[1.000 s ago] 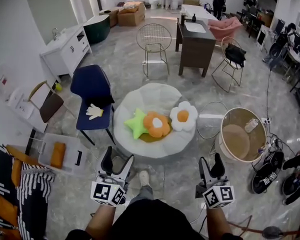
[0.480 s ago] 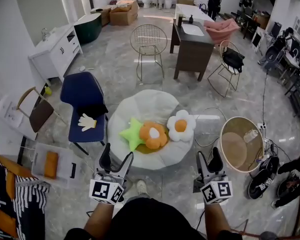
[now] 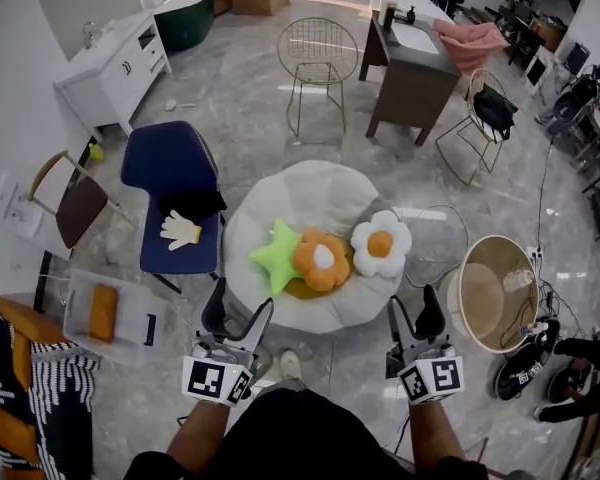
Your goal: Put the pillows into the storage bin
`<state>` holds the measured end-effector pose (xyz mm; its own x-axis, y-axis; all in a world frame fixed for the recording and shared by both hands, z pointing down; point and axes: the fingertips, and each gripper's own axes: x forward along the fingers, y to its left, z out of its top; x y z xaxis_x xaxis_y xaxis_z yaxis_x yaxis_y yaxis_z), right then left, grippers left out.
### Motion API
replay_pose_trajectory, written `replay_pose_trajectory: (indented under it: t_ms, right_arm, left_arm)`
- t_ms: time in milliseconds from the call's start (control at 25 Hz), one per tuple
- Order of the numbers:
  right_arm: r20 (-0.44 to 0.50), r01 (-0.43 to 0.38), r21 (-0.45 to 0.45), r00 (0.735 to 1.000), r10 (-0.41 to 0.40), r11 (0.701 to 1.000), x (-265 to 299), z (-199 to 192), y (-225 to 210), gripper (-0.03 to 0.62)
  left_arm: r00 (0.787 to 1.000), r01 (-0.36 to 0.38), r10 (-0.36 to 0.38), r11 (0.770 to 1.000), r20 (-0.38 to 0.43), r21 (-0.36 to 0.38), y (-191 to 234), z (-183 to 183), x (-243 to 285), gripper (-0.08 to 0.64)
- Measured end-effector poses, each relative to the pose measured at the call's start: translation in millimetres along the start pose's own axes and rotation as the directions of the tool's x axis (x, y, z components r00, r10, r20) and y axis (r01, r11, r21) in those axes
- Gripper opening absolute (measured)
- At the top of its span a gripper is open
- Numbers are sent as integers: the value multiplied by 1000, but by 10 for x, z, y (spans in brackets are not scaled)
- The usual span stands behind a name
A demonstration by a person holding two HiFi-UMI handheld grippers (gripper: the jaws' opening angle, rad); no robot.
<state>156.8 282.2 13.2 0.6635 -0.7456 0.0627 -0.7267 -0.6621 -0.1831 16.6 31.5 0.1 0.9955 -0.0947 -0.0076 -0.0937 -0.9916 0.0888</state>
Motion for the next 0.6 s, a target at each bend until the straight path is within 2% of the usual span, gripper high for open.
replay_pose_trajectory:
  t_ms: [360,600]
  right_arm:
    - [-79,-40,37,996,43,999,558,-317,153,324]
    - [-155,-85,47,984,91,995,793,-645,2,316]
  left_arm:
    - [996,-61,61,998,-62,6,466,-250,120,371]
    - [990,-108,109,994,-85,18,444,-516,332,371]
